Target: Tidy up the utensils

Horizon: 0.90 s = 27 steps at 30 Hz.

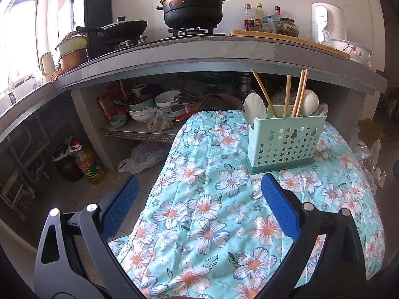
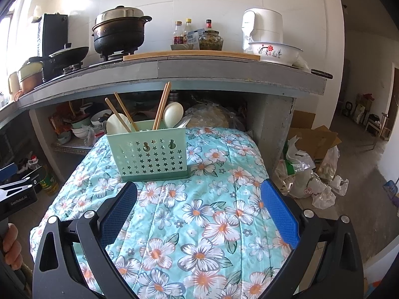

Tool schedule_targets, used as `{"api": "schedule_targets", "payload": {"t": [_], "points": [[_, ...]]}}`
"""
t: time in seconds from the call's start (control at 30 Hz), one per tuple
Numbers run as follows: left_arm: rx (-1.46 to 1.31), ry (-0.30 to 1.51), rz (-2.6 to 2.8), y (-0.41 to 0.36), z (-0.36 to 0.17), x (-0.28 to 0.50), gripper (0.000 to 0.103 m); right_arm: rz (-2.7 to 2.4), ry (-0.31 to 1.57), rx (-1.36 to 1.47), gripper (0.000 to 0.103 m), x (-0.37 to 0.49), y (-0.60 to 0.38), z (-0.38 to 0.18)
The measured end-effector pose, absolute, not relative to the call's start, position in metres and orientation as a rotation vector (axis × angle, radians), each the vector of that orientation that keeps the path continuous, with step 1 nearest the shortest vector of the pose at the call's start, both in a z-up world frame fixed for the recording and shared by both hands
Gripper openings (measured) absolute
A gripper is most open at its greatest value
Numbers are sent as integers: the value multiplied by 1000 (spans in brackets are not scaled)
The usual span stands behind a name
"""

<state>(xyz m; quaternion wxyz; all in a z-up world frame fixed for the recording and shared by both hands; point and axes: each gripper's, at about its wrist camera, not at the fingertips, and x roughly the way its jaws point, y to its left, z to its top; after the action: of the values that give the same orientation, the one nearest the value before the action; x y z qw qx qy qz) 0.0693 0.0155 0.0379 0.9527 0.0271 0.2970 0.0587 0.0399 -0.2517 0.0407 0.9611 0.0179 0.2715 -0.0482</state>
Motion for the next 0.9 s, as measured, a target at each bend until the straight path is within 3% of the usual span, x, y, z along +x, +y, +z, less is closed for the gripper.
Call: {"api": "schedule_targets", "payload": {"t": [0.9], "points": [[56,605,119,14,38,69,95,-90,551,36,97,40,-249,42]]}}
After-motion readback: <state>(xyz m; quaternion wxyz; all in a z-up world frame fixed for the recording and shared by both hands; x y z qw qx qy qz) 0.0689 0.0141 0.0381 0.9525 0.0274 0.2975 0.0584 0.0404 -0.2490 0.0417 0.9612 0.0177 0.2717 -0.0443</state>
